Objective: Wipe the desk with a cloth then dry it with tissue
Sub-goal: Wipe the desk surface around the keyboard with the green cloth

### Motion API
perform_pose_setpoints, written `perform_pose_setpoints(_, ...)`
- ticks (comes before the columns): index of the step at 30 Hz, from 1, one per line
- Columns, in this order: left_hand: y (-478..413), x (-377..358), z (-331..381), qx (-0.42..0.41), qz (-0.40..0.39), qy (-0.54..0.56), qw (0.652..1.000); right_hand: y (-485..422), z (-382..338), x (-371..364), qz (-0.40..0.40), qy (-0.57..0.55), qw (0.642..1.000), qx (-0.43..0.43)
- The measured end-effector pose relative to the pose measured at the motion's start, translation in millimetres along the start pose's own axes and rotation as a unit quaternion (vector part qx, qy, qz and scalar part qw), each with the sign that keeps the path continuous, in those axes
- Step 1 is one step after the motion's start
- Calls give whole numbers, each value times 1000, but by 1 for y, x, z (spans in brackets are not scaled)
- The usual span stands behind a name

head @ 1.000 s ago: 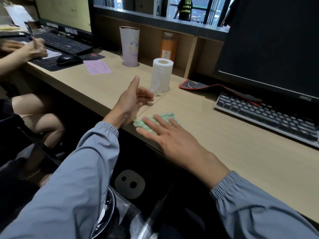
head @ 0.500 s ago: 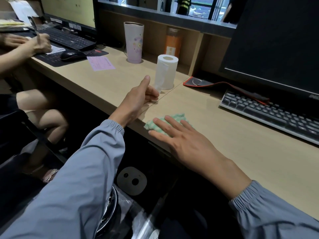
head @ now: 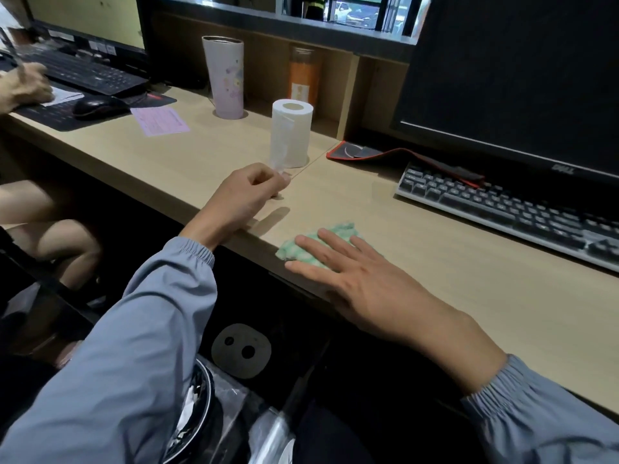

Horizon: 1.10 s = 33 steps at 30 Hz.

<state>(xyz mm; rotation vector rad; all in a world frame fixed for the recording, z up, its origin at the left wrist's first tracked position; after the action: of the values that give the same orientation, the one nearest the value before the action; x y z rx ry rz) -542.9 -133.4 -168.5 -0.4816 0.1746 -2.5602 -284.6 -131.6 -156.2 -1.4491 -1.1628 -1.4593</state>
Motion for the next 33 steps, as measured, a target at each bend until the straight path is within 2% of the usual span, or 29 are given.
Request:
perform_pose_setpoints(3,4,-1,2,-9,-7,-6,1000,32,14,-5,-10,5,1000,1)
perform_pose_setpoints(8,4,-9,2,-23,-15,-102,994,38,19,-4,-23,17,1000,1)
perform_pose_setpoints(12,7,-19,9,-79,-6,-253,964,3,10,-4,11,27,999,16)
perform_pose_setpoints(14,8,-21,11,-86,-7,-292,953,-10,6,-4,22,28,999,22)
perform_pose_setpoints(19,9,-21,8,-69,-6,-314,947,6,16,-9,27,23,999,26)
perform_pose_setpoints(25,10,-29,7,-88,9,-352,932,50,36,-2,-28,-29,999,-20)
perform_pose_setpoints(33,12,-32,6,-93,8,-369,925,-5,41,11,-61,-93,990,-83)
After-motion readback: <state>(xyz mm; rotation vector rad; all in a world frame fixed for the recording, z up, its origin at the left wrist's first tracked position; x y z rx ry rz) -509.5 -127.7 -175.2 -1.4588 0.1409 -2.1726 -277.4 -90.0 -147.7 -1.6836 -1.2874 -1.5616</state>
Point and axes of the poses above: each hand's wrist, its own y-axis away from the middle knuckle, its own x-axis out of the back of the hand, z = x × y, the point moved 2 cm from there along -y, towards the middle knuckle, and after that the axes turned 3 degrees about -y, right-handed, at the moved point
